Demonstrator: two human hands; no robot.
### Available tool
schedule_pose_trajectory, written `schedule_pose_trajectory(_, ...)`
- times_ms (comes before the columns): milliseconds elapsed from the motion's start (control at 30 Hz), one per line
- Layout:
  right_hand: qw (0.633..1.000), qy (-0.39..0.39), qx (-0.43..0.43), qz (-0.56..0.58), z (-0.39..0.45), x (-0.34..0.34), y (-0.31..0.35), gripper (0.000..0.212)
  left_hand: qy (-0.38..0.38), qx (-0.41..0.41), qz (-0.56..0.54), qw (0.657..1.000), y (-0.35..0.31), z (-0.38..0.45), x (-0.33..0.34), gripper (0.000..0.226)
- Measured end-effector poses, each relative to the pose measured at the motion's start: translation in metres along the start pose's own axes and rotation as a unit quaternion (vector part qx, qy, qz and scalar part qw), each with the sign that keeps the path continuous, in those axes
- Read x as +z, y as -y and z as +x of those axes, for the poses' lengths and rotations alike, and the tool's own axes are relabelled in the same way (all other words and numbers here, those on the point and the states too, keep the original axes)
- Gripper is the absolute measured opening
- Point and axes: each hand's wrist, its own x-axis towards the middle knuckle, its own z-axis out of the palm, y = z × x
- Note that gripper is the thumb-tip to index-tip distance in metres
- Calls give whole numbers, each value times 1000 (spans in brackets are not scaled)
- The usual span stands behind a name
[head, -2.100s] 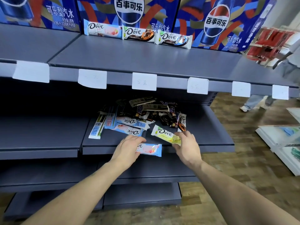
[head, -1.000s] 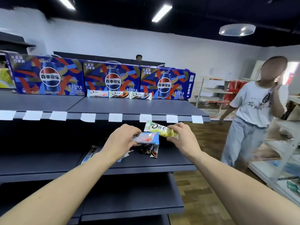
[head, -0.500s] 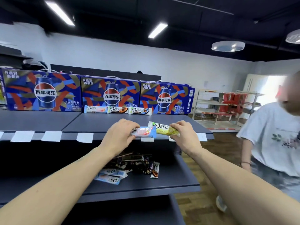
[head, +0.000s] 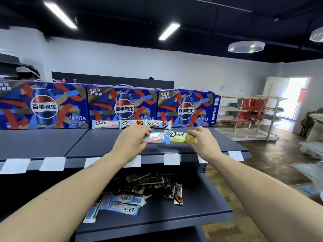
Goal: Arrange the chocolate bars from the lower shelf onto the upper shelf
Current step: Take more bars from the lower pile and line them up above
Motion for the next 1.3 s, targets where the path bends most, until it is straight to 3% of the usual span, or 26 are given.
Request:
schedule_pose_trajectory(433,1000,22,-4,-2,47,11,-47,49,24,-4,29,999,4,47,39,44)
schedule_pose_trajectory(967,997,49,-47,49,111,8,-225,55,38,-58,64,996,-91,142,143,36)
schedule_pose_trajectory(1300,996,61,-41,58,137,34,-277,54,52,-74,87,992,-105,177,176,37)
